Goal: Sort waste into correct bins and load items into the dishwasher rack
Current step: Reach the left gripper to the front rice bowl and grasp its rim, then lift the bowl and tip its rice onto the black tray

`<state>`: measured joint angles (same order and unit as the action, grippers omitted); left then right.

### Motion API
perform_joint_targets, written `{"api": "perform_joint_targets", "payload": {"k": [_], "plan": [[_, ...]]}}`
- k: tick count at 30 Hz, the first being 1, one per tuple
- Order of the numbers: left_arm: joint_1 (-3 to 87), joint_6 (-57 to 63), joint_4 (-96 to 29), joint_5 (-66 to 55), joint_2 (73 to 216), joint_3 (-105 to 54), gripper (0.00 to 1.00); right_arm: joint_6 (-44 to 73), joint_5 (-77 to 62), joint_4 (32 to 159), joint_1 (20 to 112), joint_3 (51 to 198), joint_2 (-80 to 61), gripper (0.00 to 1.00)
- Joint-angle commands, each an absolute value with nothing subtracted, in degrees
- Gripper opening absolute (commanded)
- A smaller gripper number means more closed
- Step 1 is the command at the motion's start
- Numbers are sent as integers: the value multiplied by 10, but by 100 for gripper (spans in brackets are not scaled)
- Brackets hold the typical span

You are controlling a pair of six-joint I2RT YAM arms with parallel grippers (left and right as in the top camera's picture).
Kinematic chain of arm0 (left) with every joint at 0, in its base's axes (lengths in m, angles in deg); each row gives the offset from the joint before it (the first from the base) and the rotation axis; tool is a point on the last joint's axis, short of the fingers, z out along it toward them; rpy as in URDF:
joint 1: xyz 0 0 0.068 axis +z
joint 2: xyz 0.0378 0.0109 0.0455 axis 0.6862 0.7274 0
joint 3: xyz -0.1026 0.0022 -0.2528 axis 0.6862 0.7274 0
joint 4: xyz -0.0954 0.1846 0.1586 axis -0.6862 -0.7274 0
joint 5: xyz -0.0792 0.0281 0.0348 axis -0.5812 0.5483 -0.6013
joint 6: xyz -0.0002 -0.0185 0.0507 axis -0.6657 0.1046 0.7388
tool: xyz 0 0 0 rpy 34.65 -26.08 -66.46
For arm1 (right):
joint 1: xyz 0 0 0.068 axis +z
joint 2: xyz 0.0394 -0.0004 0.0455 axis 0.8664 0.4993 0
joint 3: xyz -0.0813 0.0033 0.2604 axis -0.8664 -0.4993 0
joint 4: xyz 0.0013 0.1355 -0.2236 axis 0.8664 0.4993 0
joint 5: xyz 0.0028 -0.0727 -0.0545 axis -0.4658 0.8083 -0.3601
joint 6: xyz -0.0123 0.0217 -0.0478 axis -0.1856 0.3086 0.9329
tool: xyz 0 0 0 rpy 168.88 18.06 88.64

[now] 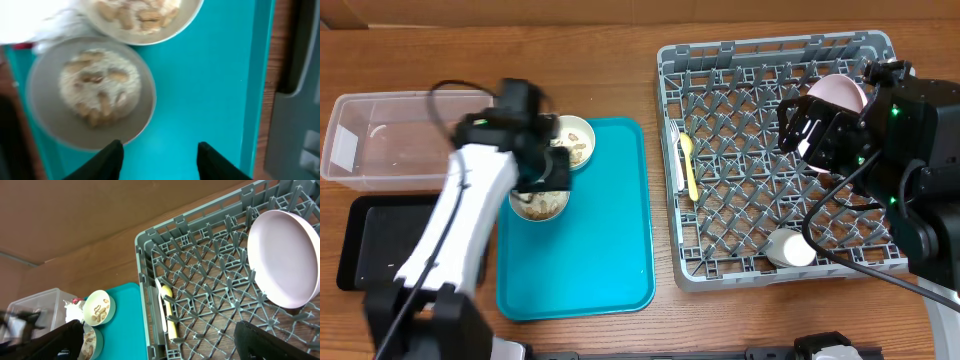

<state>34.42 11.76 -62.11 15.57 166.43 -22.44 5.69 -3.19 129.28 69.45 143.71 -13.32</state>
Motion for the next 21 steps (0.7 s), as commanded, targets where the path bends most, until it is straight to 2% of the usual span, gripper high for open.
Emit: {"api": "perform_joint_targets", "payload": {"k": [1, 2, 5, 13, 17, 19, 21], "plan": [[314, 73, -607, 216, 1712, -224, 47, 60, -27, 1292, 693, 1443, -135, 100], [309, 62, -602, 217, 1729, -224, 42, 60, -27, 1294, 693, 1443, -135, 100], [305, 31, -592, 218, 1776, -224, 38, 60, -27, 1301, 693, 1443, -135, 100], [306, 27, -577, 229, 1849, -224, 32, 60, -27, 1315, 693, 1443, -135, 100], [306, 27, -573, 229, 1854, -224, 10, 60, -27, 1319, 693, 1443, -135, 100], [306, 27, -573, 235, 1850, -224, 4, 60, -27, 1321, 693, 1443, -135, 100], [306, 26, -575, 239, 1846, -224, 4, 60, -27, 1323, 693, 1443, -135, 100]]}}
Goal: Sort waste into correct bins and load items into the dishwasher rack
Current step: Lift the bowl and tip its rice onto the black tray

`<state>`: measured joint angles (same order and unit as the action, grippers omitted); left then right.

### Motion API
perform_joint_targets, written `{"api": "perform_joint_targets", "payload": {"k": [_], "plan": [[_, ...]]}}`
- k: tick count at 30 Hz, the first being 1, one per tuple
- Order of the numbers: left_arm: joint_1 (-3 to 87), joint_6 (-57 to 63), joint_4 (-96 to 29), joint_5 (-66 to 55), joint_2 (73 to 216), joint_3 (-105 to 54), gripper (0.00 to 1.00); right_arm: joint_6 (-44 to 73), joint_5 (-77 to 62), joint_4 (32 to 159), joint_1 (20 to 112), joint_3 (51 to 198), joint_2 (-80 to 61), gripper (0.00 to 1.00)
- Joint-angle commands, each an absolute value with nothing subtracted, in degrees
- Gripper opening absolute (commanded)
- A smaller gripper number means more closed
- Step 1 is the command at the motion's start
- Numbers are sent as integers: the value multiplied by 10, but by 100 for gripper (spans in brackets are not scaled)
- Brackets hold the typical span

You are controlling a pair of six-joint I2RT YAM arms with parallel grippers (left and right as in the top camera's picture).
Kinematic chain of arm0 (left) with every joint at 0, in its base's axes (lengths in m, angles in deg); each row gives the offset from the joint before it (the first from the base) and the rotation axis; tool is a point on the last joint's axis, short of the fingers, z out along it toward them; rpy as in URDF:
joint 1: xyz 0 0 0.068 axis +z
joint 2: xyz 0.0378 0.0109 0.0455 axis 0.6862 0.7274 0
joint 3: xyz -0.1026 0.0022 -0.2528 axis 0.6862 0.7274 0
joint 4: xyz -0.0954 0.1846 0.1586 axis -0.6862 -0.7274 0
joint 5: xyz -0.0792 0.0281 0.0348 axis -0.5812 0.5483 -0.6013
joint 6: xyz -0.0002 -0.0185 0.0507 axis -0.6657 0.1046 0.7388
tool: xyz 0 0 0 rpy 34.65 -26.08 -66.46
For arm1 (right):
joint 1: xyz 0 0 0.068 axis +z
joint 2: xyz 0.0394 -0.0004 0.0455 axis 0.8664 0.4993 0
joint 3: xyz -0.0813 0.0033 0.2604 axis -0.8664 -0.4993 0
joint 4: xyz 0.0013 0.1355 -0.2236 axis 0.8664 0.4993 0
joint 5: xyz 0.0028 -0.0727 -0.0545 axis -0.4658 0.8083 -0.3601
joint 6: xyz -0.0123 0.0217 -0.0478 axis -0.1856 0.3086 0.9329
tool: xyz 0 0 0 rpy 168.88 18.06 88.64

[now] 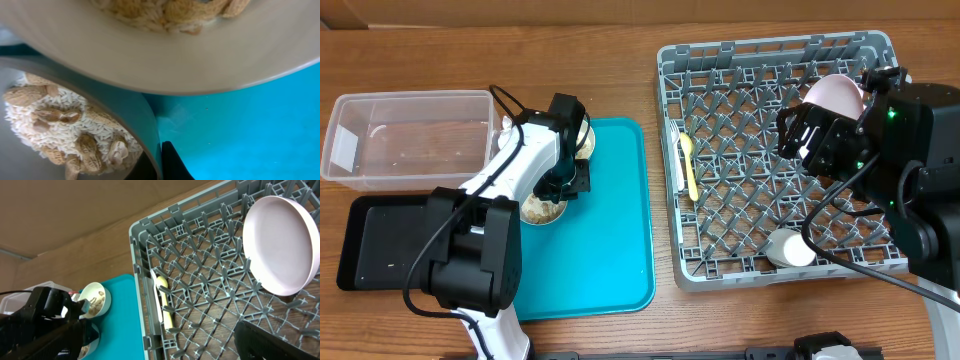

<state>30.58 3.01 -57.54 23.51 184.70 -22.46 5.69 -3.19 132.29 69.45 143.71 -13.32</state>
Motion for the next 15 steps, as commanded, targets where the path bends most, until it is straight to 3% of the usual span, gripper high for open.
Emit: {"api": "perform_joint_targets", "payload": {"k": [1, 7, 15], "plan": [[306, 22, -578, 239, 1844, -224, 4, 60, -26, 1324, 693, 1443, -135, 100], [306, -3, -616, 212, 1803, -224, 4, 60, -27, 1326, 693, 1443, -135, 100], [312, -3, -644, 150, 1609, -224, 4, 60, -7, 1326, 693, 1443, -135, 100]]}}
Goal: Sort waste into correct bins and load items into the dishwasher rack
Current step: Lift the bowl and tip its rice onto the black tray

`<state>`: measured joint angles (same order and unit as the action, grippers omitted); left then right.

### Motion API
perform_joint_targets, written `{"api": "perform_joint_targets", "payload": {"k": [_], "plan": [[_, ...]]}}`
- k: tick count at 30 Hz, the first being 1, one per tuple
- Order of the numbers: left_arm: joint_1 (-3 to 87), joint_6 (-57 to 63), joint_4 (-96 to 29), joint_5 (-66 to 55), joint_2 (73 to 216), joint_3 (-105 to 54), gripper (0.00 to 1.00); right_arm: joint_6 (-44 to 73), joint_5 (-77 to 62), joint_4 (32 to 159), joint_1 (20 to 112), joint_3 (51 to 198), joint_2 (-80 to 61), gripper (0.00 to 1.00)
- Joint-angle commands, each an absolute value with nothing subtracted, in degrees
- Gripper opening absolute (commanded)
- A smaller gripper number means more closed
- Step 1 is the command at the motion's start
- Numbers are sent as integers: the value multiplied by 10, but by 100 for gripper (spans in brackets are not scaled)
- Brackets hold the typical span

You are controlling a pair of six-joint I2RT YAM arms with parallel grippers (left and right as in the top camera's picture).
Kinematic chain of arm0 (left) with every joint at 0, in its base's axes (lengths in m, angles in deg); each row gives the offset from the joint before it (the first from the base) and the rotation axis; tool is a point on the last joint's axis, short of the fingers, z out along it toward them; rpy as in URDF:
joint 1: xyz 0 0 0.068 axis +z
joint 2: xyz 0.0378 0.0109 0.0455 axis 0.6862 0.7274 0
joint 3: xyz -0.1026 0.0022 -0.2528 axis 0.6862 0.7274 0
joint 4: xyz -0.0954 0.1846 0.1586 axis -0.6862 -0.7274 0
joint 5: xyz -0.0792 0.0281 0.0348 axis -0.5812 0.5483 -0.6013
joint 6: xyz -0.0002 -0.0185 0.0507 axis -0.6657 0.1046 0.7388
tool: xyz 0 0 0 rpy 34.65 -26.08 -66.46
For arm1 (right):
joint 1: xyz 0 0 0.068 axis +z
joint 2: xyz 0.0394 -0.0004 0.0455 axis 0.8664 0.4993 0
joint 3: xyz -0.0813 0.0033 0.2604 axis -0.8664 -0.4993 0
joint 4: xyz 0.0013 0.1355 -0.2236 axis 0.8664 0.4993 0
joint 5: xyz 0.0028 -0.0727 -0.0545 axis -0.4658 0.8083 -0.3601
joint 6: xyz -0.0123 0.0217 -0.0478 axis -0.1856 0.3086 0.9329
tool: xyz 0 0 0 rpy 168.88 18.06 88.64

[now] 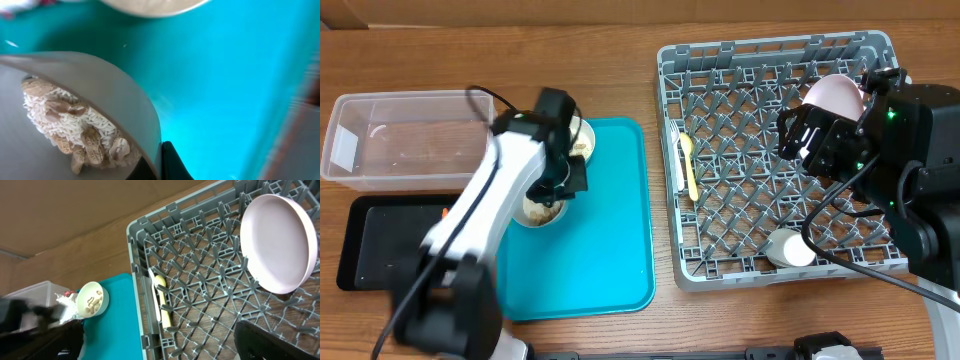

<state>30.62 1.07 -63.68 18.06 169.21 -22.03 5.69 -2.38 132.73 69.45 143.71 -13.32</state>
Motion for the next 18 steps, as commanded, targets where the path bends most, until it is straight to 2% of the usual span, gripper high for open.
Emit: {"api": "perform_joint_targets", "payload": {"k": [1, 6, 11, 18], "plan": [[318, -6, -650, 149, 1589, -224, 4, 60, -5, 1326, 693, 1443, -135, 100], [419, -3, -694, 139, 1496, -224, 4, 60, -5, 1326, 693, 1443, -135, 100], [592, 89, -707, -6, 1482, -217, 4, 60, -5, 1326, 693, 1443, -135, 100], [801, 184, -686, -146, 1491, -154, 4, 60, -5, 1324, 693, 1443, -135, 100]]}}
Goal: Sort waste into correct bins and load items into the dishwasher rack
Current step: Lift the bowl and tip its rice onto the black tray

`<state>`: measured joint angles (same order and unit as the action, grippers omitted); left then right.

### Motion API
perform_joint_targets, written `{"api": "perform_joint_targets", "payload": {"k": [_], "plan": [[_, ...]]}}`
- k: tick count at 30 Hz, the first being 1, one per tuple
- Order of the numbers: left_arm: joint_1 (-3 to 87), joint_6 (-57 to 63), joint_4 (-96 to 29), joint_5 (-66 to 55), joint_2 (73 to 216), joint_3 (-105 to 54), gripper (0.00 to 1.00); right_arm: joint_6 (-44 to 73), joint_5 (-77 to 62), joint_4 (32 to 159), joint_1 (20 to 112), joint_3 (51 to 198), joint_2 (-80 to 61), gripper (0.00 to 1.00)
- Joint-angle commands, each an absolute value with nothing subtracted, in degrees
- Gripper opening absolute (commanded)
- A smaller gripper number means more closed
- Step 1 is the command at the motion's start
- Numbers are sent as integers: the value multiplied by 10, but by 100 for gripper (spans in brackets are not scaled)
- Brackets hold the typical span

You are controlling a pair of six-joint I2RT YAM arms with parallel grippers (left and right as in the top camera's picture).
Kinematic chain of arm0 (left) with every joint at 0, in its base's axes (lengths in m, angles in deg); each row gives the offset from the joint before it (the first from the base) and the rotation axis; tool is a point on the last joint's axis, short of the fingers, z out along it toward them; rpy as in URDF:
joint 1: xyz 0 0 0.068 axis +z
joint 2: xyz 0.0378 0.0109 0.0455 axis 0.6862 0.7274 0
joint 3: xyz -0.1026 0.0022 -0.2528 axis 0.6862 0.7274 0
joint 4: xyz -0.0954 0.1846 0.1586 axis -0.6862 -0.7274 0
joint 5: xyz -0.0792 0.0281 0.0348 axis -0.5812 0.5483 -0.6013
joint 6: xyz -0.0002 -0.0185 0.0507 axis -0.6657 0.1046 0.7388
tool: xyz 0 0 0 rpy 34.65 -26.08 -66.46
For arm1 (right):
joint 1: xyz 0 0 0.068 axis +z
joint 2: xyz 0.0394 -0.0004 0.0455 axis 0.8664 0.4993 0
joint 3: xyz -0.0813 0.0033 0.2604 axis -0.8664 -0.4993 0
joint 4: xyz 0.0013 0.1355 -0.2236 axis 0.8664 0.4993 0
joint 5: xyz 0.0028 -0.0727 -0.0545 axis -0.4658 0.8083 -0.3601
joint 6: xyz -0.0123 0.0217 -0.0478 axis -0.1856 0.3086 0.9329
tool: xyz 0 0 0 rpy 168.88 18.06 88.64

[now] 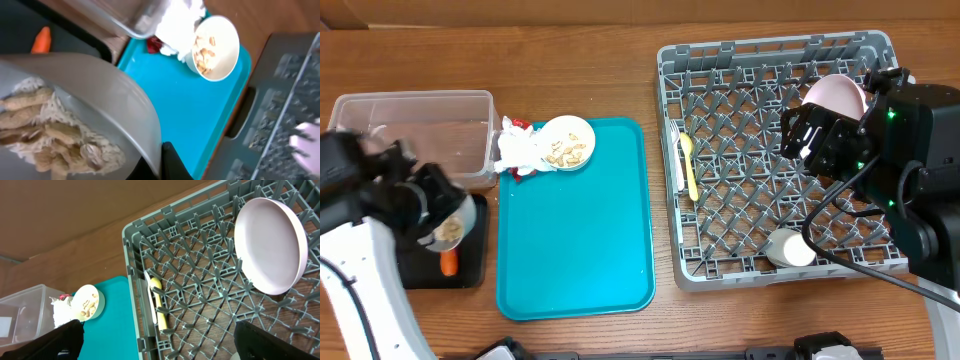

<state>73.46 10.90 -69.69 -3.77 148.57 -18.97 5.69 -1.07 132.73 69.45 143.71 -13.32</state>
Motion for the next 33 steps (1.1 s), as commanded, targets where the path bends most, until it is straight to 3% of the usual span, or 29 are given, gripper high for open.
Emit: {"api": "perform_joint_targets", "payload": {"k": [1, 10, 14, 22, 33], "plan": [[821, 194, -677, -159, 1493, -141, 4, 60, -5, 1324, 693, 1443, -135, 100], [999, 220, -513, -285, 1498, 17, 4, 60, -5, 1321, 693, 1443, -135, 100], [1049, 301, -426, -371, 1499, 77, 4, 60, -5, 1319, 693, 1443, -135, 100], [1090, 374, -321, -553, 1499, 161, 4, 60, -5, 1318, 693, 1443, -135, 100], [1128, 428, -297, -636, 1499, 170, 4, 60, -5, 1316, 693, 1443, -135, 100]]}}
